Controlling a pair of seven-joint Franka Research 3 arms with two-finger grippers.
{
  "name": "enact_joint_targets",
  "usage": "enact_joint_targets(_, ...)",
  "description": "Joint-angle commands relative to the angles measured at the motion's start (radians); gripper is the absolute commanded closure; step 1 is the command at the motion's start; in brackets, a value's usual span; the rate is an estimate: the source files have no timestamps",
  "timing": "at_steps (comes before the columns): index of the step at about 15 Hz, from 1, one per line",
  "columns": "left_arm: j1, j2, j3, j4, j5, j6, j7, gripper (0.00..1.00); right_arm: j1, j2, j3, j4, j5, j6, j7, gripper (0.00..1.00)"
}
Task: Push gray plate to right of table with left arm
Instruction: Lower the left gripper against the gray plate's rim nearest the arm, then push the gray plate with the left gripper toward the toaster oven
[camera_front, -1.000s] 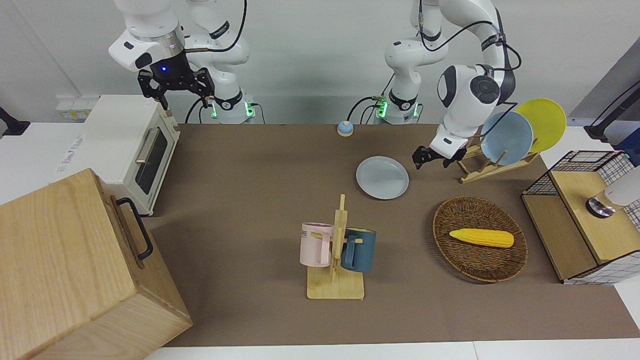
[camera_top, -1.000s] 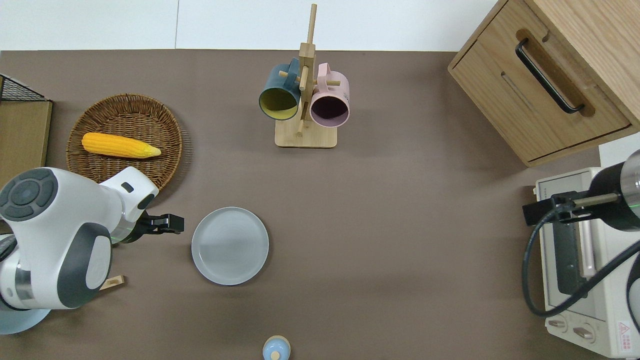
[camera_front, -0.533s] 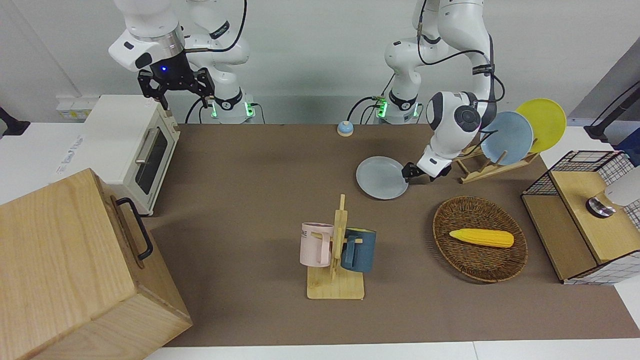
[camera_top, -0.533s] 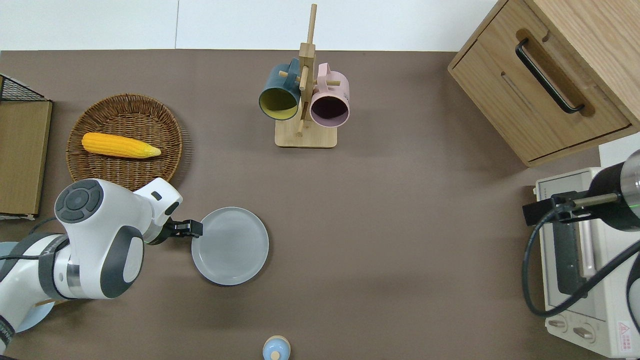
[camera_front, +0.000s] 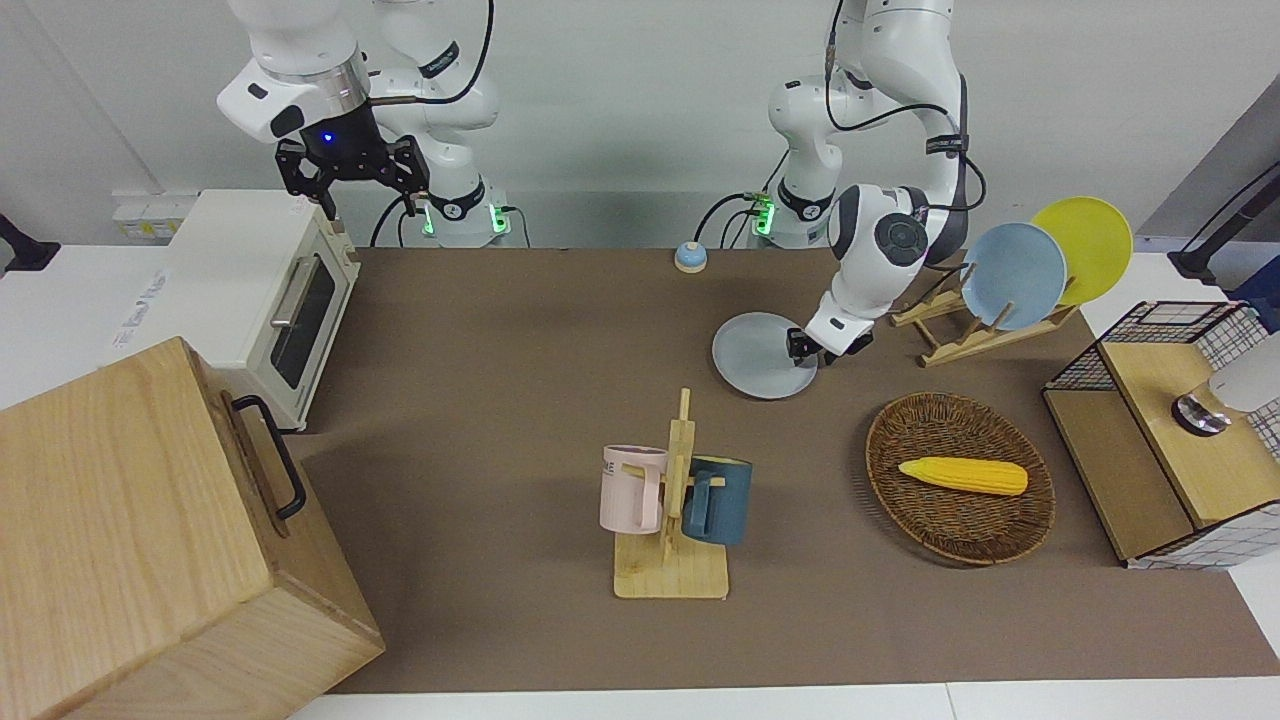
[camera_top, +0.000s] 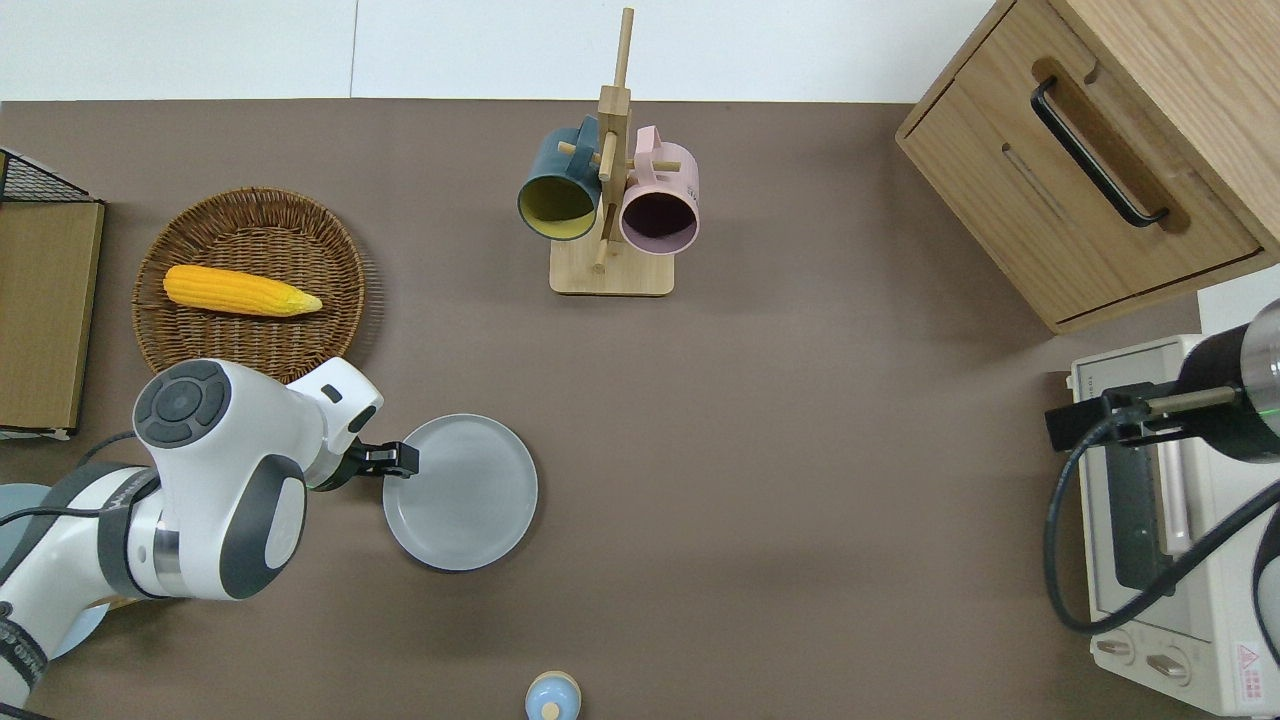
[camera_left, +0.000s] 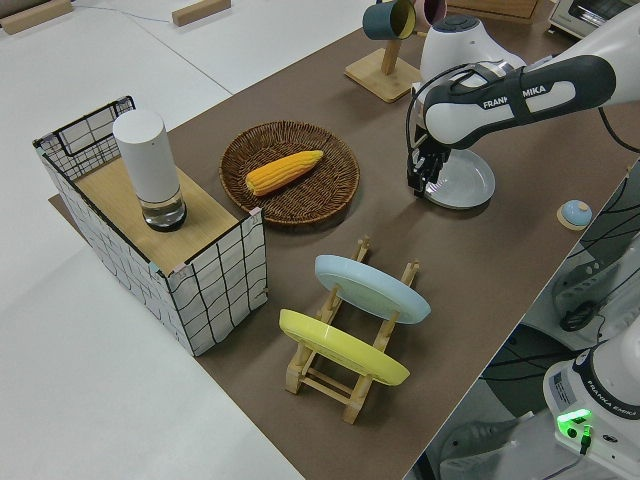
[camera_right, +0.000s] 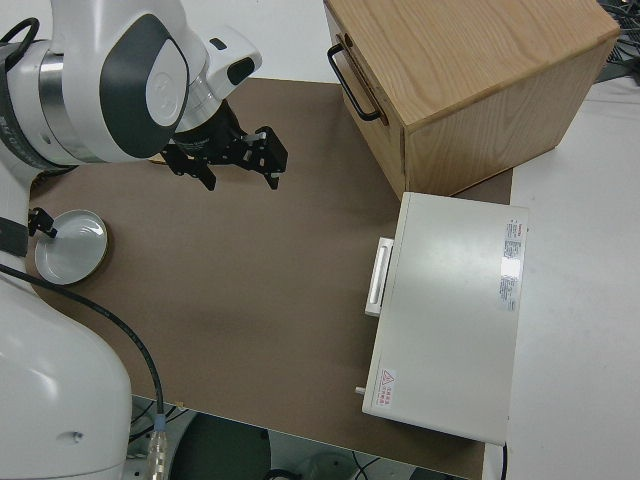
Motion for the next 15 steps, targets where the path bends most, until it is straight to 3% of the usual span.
enact_joint_targets(1,-0.007,-0.001,0.012,-0.018,-0.015,0.028,-0.011,0.85,-0.001,-0.010,0.000,-0.004,0.002,-0.004,-0.008,0.005)
enact_joint_targets(4,0.002,-0.001,0.012,-0.018,-0.015,0.029,-0.008,1.00,-0.001,-0.010,0.000,-0.004,0.002,-0.004,-0.008,0.005)
enact_joint_targets(8,-0.001,0.005,0.012,-0.014,-0.021,0.032,-0.017,1.00,-0.001,-0.010,0.000,-0.004,0.002,-0.004,-0.008,0.005)
enact_joint_targets(15,-0.072,0.010,0.010,-0.011,-0.148,0.075,-0.057,1.00,-0.001,-0.010,0.000,-0.004,0.002,-0.004,-0.008,0.005)
